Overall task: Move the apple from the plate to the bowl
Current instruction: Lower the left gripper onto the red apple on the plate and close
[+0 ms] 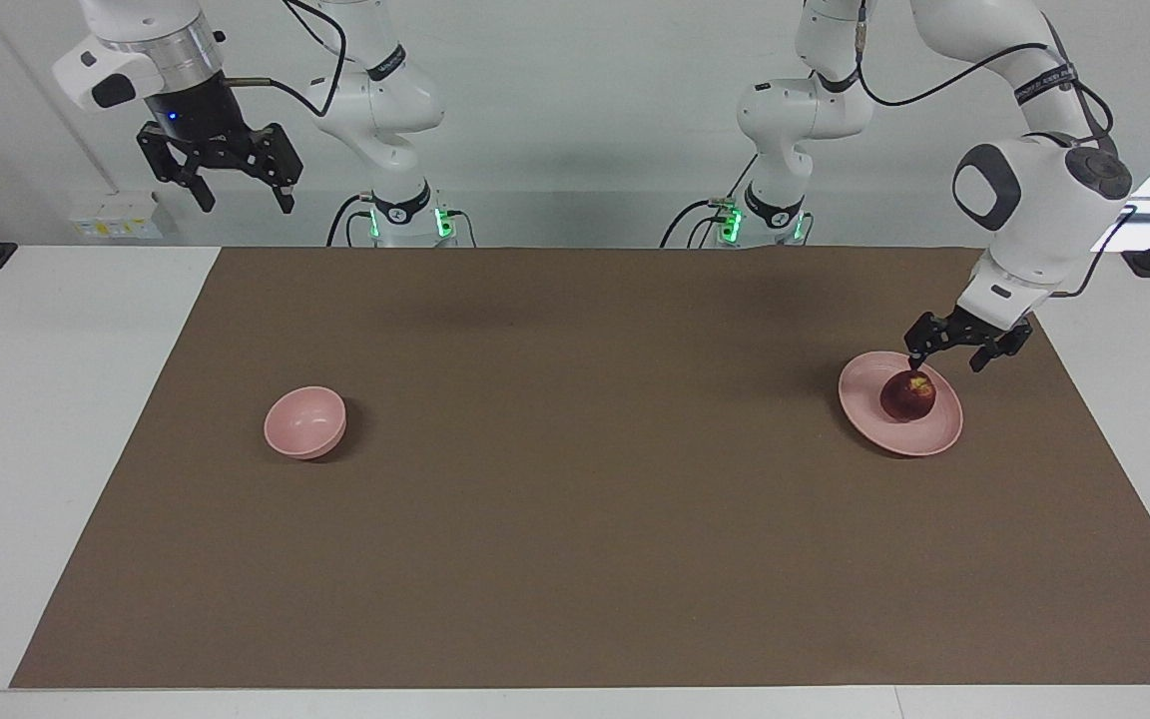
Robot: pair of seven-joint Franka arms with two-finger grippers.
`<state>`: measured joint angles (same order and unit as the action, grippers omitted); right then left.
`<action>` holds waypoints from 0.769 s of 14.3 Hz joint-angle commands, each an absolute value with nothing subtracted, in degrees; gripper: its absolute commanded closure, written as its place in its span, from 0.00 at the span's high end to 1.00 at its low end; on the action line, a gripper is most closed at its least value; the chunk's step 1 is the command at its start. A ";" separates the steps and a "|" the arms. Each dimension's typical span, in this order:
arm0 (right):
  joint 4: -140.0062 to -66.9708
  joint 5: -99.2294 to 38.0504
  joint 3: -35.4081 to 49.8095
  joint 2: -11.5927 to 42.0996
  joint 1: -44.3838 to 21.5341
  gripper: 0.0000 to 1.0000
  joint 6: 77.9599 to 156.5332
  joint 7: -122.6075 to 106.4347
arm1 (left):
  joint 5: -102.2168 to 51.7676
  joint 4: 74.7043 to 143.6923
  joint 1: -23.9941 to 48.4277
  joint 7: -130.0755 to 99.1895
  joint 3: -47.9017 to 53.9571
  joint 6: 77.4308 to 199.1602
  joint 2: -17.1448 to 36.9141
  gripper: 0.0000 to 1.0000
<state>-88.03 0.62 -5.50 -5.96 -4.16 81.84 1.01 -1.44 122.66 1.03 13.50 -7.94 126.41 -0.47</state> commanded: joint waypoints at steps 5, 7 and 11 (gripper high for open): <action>-87.63 0.88 -5.27 -5.80 -3.78 1.00 81.30 1.85 | -2.29 127.09 -0.44 14.77 -7.82 135.69 2.20 1.00; -87.63 0.88 -5.27 -5.80 -3.78 1.00 81.30 1.85 | -2.29 128.14 -0.35 14.68 -7.82 136.05 2.20 1.00; -87.63 0.88 -5.27 -5.80 -3.78 1.00 81.30 1.93 | -2.55 128.93 0.17 14.68 -7.82 137.10 2.55 1.00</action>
<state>-88.03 0.62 -5.53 -5.96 -4.16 81.84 1.01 -1.47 127.14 0.23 13.53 -7.94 134.62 2.73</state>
